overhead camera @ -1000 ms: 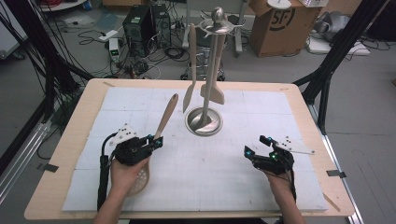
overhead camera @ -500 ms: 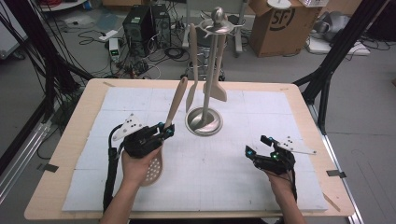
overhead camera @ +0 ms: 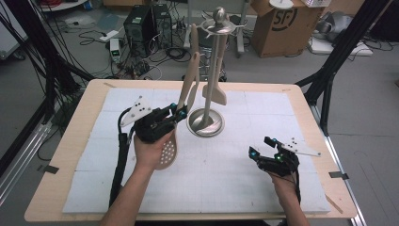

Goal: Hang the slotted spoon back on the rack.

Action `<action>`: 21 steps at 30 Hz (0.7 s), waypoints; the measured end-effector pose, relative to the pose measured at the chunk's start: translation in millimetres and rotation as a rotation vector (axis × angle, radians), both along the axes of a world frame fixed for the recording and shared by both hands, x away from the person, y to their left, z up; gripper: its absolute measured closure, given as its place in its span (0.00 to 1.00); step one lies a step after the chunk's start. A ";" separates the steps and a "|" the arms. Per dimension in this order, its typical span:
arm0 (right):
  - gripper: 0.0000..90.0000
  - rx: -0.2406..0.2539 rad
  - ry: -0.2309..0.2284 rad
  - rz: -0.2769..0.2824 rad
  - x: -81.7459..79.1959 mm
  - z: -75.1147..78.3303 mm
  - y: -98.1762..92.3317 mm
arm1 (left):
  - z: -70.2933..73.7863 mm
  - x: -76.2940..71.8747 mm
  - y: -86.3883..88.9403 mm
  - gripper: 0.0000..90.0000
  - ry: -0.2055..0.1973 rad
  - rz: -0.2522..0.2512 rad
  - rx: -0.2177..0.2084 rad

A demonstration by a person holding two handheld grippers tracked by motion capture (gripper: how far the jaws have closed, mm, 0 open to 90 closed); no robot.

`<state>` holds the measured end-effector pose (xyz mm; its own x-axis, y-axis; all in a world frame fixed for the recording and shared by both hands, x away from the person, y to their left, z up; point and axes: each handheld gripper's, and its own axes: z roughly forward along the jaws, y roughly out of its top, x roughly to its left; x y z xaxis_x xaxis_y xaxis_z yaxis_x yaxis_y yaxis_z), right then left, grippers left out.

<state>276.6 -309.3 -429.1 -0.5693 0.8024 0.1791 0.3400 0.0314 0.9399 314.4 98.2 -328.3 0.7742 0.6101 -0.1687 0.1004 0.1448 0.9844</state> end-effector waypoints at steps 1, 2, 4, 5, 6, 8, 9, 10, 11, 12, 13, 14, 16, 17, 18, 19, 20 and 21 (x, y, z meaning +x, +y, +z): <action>0.18 -0.001 0.003 -0.001 0.0 -0.2 -0.2 | 1.7 1.2 -1.7 0.86 -0.006 -0.003 -0.011; 0.18 -0.002 0.004 -0.001 -0.1 -0.2 -0.3 | 3.0 2.5 -3.0 0.86 -0.007 -0.007 -0.022; 0.18 -0.005 0.002 -0.002 -0.1 -0.4 0.0 | 4.7 5.5 -5.4 0.86 -0.008 -0.015 -0.046; 0.18 -0.007 0.002 -0.002 -0.2 -0.3 0.1 | 5.4 6.8 -6.5 0.86 -0.012 -0.013 -0.056; 0.18 -0.005 0.005 -0.003 -0.5 -0.3 0.6 | 6.4 8.0 -7.6 0.86 -0.016 -0.016 -0.065; 0.18 -0.007 0.003 0.000 -0.6 -0.2 1.1 | 9.6 10.0 -9.9 0.86 -0.027 -0.017 -0.075; 0.18 -0.010 0.002 0.000 -0.5 -0.3 1.1 | 11.0 11.3 -11.1 0.86 -0.034 -0.020 -0.079; 0.18 -0.009 0.003 0.000 -0.3 -0.6 1.1 | 12.3 12.7 -12.4 0.86 -0.038 -0.020 -0.083; 0.18 -0.009 0.005 -0.001 -0.3 -0.8 0.7 | 12.8 14.4 -13.1 0.86 -0.041 -0.021 -0.089; 0.18 -0.008 0.007 0.000 -0.1 -1.1 0.3 | 13.3 16.5 -13.8 0.86 -0.035 -0.023 -0.088; 0.18 -0.009 0.008 -0.001 0.2 -1.7 -0.1 | 13.7 18.1 -14.9 0.86 -0.036 -0.017 -0.087; 0.18 -0.008 0.010 -0.002 0.4 -1.9 -0.4 | 13.6 19.6 -15.3 0.86 -0.040 -0.014 -0.087; 0.18 -0.006 0.013 -0.003 0.2 -2.1 -0.9 | 12.9 22.8 -16.1 0.86 -0.032 -0.019 -0.096; 0.18 -0.006 0.011 -0.003 0.3 -2.1 -1.3 | 12.1 23.8 -16.6 0.86 -0.032 -0.020 -0.092; 0.18 -0.006 0.006 -0.003 0.5 -2.0 -1.7 | 11.5 24.4 -17.6 0.86 -0.035 -0.019 -0.084; 0.18 -0.005 0.007 -0.005 0.5 -2.0 -1.8 | 10.9 24.6 -18.0 0.86 -0.038 -0.020 -0.076; 0.18 -0.005 0.008 -0.006 0.5 -2.1 -1.9 | 10.5 24.9 -18.1 0.86 -0.038 -0.021 -0.074; 0.18 -0.005 0.009 -0.005 0.7 -2.3 -1.8 | 10.5 25.1 -18.4 0.86 -0.043 -0.018 -0.075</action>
<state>277.3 -311.1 -431.4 -0.5633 0.8064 0.1803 0.3489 0.0343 0.9365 339.4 79.8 -317.8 0.7922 0.5831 -0.1800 0.0617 0.2170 0.9742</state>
